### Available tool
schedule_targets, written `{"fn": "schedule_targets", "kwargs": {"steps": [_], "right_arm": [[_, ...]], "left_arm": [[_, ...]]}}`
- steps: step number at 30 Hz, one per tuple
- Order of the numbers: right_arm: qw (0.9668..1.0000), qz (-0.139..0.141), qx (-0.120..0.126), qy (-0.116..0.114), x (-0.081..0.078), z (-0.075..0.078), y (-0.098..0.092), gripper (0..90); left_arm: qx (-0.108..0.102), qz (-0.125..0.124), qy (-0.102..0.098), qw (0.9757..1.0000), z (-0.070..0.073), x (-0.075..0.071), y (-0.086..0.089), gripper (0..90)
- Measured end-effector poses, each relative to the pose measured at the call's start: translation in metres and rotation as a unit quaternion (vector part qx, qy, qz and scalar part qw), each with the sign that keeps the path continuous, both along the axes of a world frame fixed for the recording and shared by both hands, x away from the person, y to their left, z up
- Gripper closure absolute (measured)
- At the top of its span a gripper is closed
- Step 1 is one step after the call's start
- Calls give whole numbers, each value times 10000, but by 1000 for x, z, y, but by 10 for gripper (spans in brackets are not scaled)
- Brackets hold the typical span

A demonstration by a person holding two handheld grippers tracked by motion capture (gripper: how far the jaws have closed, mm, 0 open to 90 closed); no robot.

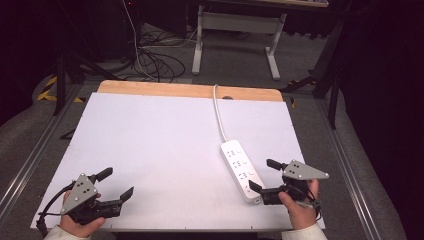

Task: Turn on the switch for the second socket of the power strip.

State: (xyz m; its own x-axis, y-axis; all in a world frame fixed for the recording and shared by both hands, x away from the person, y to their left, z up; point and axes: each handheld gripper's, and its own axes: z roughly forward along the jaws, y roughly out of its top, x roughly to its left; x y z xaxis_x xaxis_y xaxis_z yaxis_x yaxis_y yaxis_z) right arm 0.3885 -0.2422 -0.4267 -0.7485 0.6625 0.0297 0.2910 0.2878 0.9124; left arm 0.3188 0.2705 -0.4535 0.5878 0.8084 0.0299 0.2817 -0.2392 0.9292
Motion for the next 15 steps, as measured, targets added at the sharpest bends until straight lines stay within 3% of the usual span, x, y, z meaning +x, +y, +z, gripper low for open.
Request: {"fn": "schedule_targets", "kwargs": {"steps": [15], "right_arm": [[9998, -14, -91, 187, -11, -37, -10, 64]], "left_arm": [[19, -46, 21, 10000, 0, 0, -1, 136]]}}
